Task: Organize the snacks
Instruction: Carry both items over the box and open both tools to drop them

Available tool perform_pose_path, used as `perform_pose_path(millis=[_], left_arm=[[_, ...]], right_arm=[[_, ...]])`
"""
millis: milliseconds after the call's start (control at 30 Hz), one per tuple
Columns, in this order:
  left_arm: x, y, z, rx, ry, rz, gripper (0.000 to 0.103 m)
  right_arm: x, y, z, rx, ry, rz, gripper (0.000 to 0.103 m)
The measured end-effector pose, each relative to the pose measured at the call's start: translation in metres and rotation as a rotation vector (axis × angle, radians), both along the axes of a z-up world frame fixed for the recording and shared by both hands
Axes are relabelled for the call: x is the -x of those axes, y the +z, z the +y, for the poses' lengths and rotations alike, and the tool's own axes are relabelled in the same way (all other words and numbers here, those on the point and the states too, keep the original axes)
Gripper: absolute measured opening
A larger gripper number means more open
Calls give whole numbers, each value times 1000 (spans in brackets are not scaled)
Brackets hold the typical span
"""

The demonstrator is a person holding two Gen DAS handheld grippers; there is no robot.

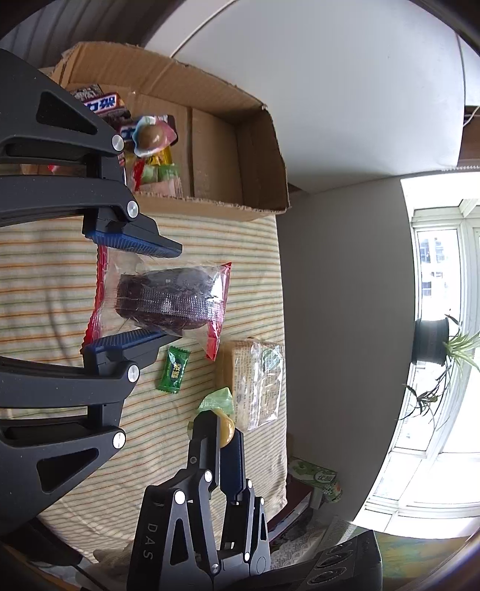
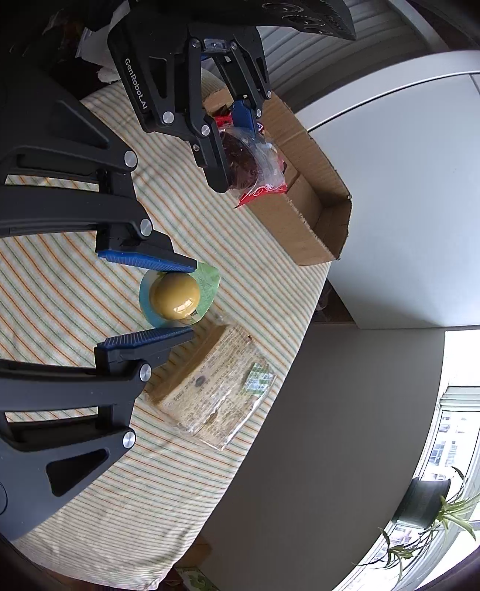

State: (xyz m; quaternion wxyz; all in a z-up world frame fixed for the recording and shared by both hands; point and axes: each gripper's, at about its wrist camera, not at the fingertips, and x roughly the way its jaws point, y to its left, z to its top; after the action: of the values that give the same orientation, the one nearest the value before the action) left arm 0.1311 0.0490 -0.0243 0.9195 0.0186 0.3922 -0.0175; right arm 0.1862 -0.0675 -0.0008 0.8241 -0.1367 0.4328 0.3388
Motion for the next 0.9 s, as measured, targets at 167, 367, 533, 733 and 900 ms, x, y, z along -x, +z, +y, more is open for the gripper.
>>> perform_pose_path(millis=[167, 367, 533, 733, 900], left_arm=[[12, 14, 24, 9, 32, -30, 36], [22, 24, 54, 7, 79, -56, 36], [24, 26, 79, -5, 120, -62, 36], [18, 24, 110, -12, 168, -56, 36], [10, 18, 130, -9, 199, -40, 36]], right_arm=[[8, 18, 27, -8, 30, -30, 31], [11, 30, 62, -10, 72, -49, 31], [6, 28, 94, -17, 105, -45, 31], [-6, 21, 131, -21, 134, -29, 31], [-18, 9, 159, -19, 157, -9, 31]])
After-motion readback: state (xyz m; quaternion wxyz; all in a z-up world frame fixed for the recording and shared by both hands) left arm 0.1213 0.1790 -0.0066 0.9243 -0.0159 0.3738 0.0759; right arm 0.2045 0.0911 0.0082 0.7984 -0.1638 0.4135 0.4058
